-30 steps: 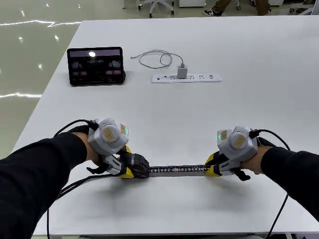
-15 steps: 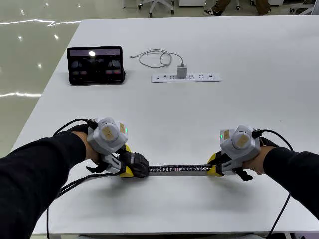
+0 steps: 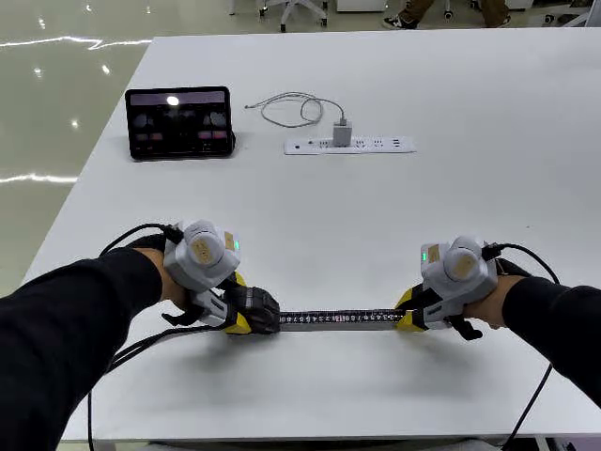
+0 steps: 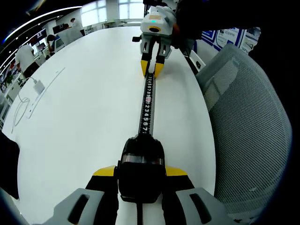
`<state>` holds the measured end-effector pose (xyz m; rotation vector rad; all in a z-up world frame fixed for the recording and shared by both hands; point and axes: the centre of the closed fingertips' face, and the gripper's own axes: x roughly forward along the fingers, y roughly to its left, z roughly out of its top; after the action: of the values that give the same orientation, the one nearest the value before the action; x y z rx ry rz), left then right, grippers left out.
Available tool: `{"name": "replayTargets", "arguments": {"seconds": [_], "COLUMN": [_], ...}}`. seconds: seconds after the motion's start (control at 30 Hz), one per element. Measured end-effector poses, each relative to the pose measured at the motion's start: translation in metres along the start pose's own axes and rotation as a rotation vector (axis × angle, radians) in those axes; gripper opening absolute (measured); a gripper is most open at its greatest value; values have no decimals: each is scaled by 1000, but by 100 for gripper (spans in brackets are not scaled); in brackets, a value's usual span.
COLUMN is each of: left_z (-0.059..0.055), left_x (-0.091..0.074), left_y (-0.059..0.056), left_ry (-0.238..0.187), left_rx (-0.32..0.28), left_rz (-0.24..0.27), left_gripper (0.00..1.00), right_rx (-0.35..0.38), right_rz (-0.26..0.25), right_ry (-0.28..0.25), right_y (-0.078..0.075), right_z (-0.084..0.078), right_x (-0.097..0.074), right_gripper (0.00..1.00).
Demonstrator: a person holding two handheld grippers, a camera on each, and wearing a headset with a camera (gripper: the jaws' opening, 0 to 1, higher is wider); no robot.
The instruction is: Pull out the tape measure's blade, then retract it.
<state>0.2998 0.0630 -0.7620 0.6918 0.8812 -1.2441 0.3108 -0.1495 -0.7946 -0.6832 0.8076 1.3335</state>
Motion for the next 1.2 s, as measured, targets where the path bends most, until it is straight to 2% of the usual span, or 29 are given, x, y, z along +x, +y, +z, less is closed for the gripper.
{"name": "replayTargets", "arguments": {"seconds": [1.2], "left_z": [0], "left_x": [0], "left_y": [0], "left_ry": [-5], "left_rx": [-5], "left_rz": [0], "left_gripper": [31], "right_rx": [22], "right_rz": [-11], "right_ry": [24], "right_y": [-3], "right_z": [-20], "right_x": [-15], "right_gripper": [8]}}
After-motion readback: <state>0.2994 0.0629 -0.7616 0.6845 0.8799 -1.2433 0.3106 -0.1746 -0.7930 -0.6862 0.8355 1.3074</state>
